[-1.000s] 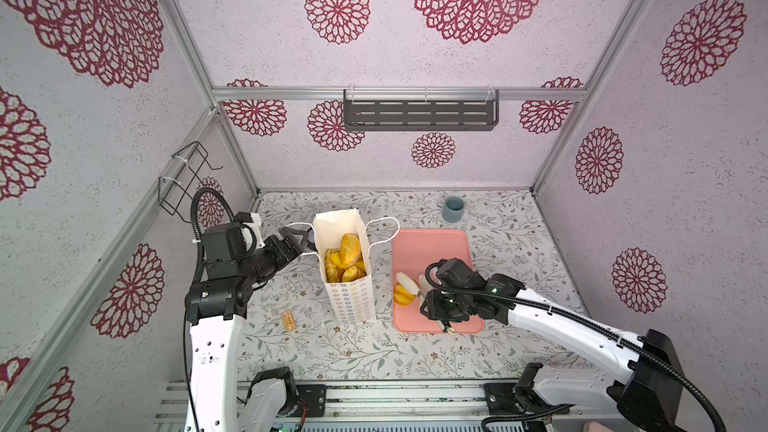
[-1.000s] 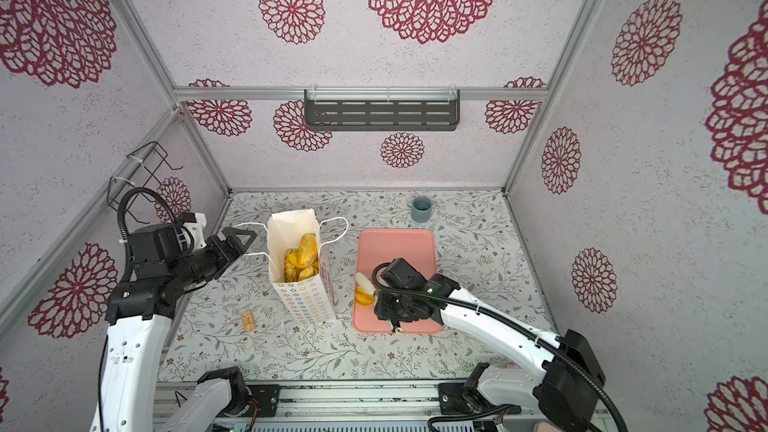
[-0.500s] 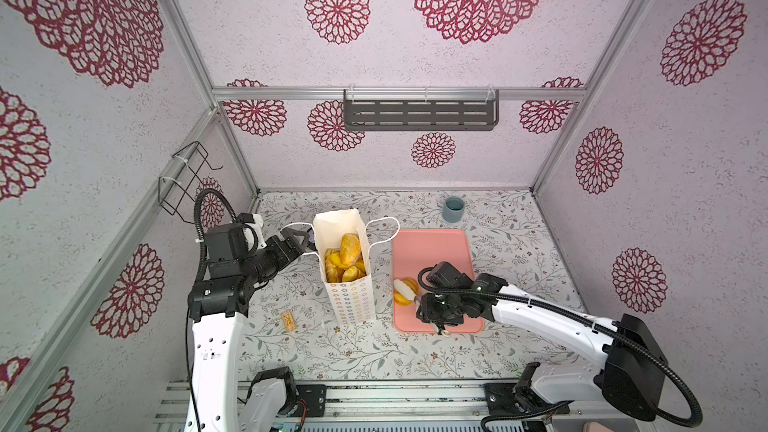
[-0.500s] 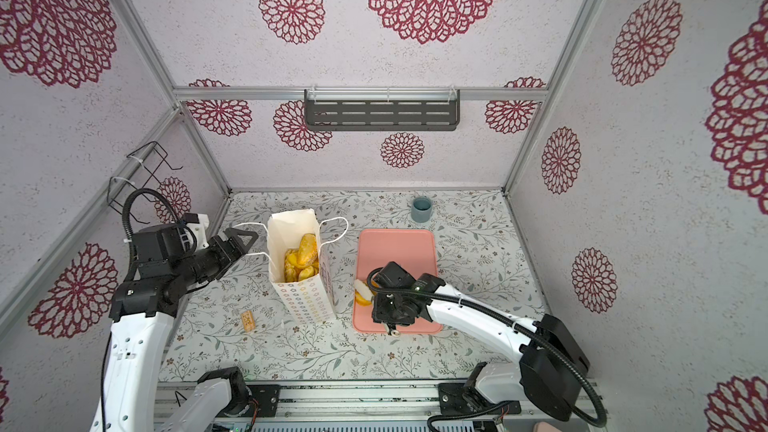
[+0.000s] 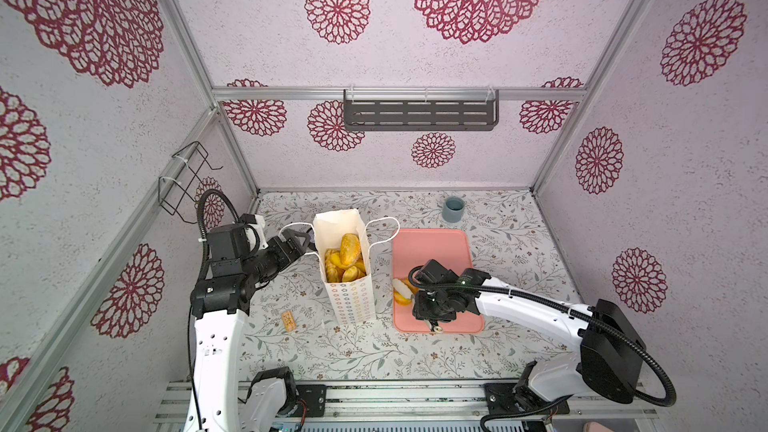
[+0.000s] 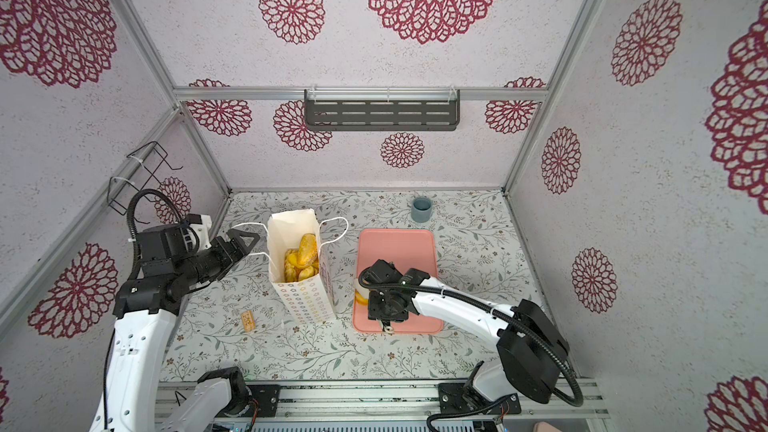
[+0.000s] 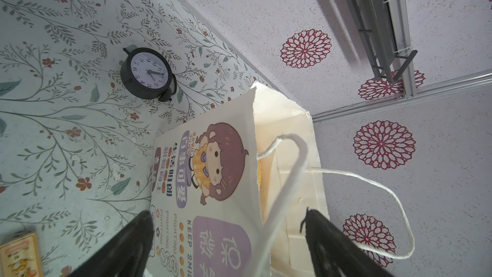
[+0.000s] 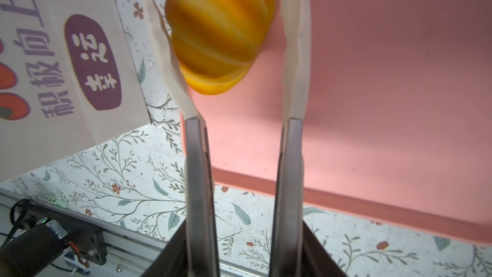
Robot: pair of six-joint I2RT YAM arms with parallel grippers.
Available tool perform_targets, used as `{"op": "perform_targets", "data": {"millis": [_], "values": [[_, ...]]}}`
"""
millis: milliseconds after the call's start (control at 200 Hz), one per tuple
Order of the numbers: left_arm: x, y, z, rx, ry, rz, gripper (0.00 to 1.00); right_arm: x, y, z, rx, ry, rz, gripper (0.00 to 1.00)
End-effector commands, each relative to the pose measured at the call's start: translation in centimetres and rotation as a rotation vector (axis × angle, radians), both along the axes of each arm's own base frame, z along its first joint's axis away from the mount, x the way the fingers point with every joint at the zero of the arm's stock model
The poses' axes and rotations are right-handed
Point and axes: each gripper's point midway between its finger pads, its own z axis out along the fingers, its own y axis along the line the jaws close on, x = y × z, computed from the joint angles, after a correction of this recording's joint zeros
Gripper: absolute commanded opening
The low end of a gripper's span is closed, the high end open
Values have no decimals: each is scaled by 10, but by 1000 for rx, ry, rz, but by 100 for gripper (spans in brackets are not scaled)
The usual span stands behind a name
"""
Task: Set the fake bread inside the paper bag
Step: 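Squeeze the tongs around the striped yellow bun on the pink tray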
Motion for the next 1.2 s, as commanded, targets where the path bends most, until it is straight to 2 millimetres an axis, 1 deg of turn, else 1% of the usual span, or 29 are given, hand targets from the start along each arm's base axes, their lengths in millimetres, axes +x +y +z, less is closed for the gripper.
{"op": "perform_targets", "data": {"millis": [0, 145, 280, 355, 445, 590, 680, 776, 916, 1196], "values": [[4, 1, 1, 3, -20, -13, 92, 3, -13, 15, -37, -51, -15, 50], [4, 1, 1, 0, -21, -12, 92, 0, -32, 17, -75, -65, -33, 49], [5, 1, 1, -4, -20, -13, 92, -1, -51, 22, -75, -74, -72, 49], [5, 0, 1, -6, -20, -13, 92, -1, -57, 27, -60, -85, -87, 49], [5, 0, 2, -11, -22, -13, 92, 1, -53, 33, -26, -98, -87, 49], [5, 0, 3, -14, -25, -12, 92, 5, -35, 41, 19, -108, -68, 49], [4, 0, 3, -11, -24, -12, 92, 7, -24, 42, 25, -109, -52, 49], [3, 0, 1, -11, -20, -12, 92, 7, -17, 36, 22, -102, -43, 52], [3, 0, 0, -11, -19, -11, 92, 5, -13, 23, 8, -80, -41, 53], [3, 0, -4, -8, -14, -14, 92, 8, -18, 5, -64, -66, -65, 54]]}}
